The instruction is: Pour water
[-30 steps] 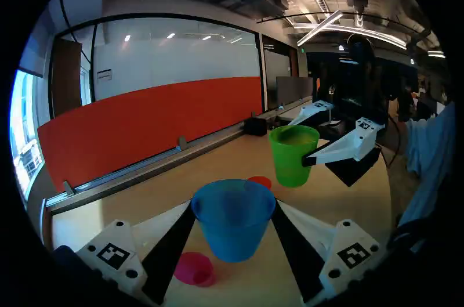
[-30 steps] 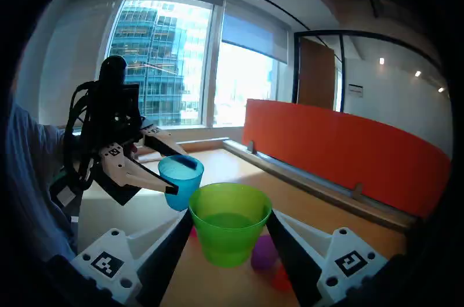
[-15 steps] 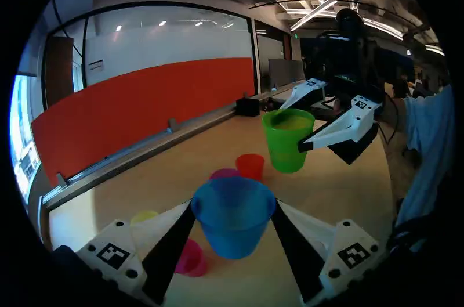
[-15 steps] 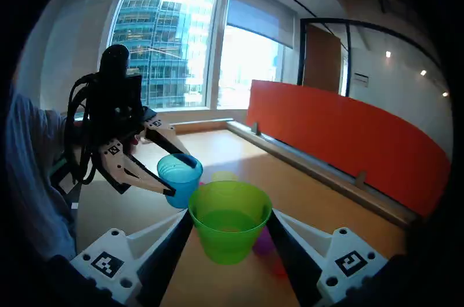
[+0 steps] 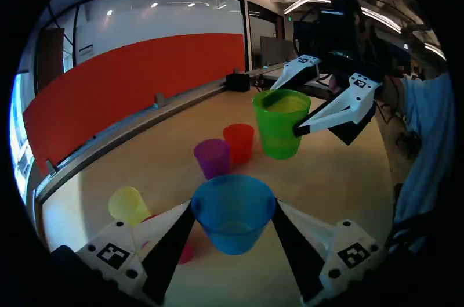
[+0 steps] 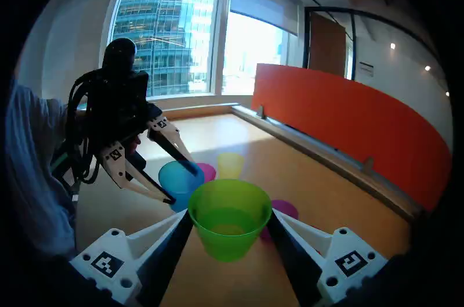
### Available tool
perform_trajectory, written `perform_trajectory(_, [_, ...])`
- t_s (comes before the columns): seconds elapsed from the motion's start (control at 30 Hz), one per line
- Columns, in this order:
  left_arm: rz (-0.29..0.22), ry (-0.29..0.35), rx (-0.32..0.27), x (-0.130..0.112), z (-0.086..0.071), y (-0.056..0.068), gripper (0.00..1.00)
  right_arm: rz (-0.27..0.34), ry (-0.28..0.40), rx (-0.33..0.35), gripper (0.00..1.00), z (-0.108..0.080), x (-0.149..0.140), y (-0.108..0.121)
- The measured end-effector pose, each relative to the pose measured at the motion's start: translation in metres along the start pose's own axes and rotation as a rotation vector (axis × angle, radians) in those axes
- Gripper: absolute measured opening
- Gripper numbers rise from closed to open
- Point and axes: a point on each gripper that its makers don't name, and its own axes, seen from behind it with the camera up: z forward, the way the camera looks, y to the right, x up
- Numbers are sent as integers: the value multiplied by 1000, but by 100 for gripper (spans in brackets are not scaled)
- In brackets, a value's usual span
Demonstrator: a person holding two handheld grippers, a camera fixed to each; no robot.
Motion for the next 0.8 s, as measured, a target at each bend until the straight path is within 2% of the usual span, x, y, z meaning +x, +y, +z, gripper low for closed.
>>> perform_trajectory(0.43, [2, -75, -42, -33, 13, 11, 89, 16, -65, 13, 91, 12, -37, -4])
perform_trajectory(0.8, [10, -126, -65, -51, 22, 17, 89, 30, -105, 15, 91, 22, -67, -6])
